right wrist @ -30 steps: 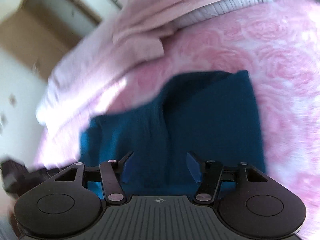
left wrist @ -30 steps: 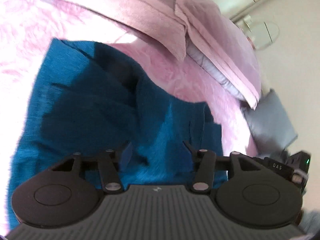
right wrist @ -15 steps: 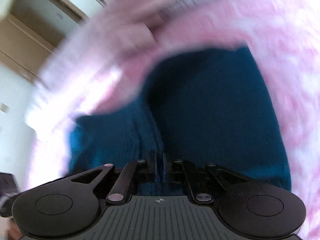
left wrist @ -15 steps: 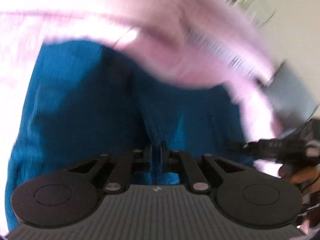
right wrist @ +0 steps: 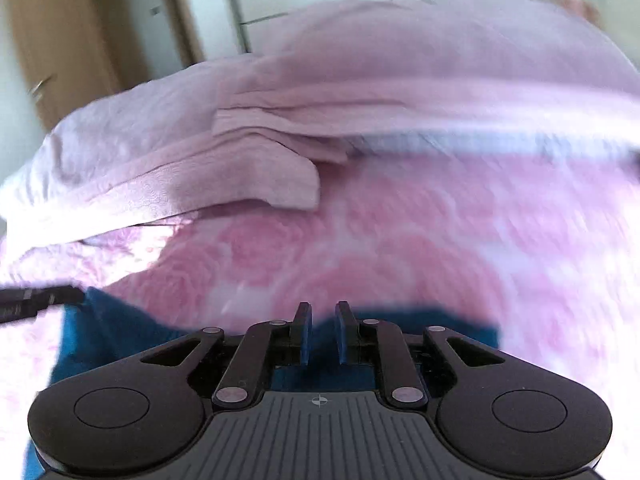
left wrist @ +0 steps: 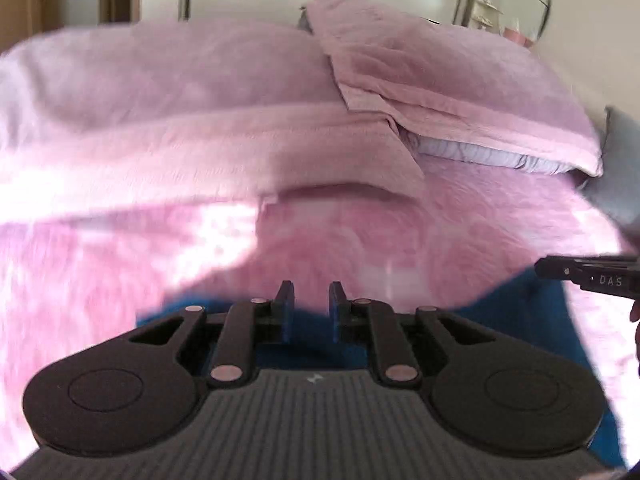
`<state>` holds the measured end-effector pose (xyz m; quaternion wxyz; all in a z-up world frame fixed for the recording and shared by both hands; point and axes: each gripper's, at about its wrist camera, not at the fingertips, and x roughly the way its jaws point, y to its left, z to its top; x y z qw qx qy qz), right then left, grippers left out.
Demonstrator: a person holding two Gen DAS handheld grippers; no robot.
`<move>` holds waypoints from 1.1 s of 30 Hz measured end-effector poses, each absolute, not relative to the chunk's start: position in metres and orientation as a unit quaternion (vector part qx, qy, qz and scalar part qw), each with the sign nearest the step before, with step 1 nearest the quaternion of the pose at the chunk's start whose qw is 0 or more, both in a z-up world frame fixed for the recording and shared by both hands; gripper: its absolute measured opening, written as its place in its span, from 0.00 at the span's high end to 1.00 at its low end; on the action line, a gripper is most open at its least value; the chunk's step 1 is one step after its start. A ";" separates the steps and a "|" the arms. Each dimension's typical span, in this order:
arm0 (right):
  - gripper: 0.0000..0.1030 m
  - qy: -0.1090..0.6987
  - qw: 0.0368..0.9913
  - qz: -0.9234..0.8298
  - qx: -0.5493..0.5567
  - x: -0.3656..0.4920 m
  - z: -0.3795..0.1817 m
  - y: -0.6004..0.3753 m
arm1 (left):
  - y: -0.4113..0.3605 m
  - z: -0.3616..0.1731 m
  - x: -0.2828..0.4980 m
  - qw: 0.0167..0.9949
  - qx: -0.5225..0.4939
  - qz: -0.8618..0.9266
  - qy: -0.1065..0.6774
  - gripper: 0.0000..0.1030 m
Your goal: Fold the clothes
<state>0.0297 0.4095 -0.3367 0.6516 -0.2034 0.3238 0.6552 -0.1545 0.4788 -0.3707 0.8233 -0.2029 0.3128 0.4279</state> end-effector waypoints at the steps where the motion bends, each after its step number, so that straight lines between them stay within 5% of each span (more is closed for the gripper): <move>1: 0.84 0.303 0.649 0.662 -0.222 0.023 -0.345 0.418 | 0.483 -0.381 -0.147 0.822 -0.187 0.427 0.327 0.85; 8: 0.85 0.264 0.634 0.670 -0.282 0.031 -0.428 0.406 | 0.464 -0.448 -0.172 0.834 -0.142 0.410 0.342 0.82; 18: 0.84 0.313 0.641 0.669 -0.209 0.025 -0.365 0.382 | 0.439 -0.387 -0.176 0.868 -0.186 0.358 0.289 0.85; 24: 0.85 0.284 0.589 0.698 -0.290 -0.021 -0.402 0.352 | 0.401 -0.434 -0.170 0.878 -0.138 0.331 0.318 0.81; 33: 0.84 0.272 0.632 0.676 -0.262 -0.035 -0.374 0.291 | 0.340 -0.424 -0.195 0.888 -0.100 0.302 0.332 0.82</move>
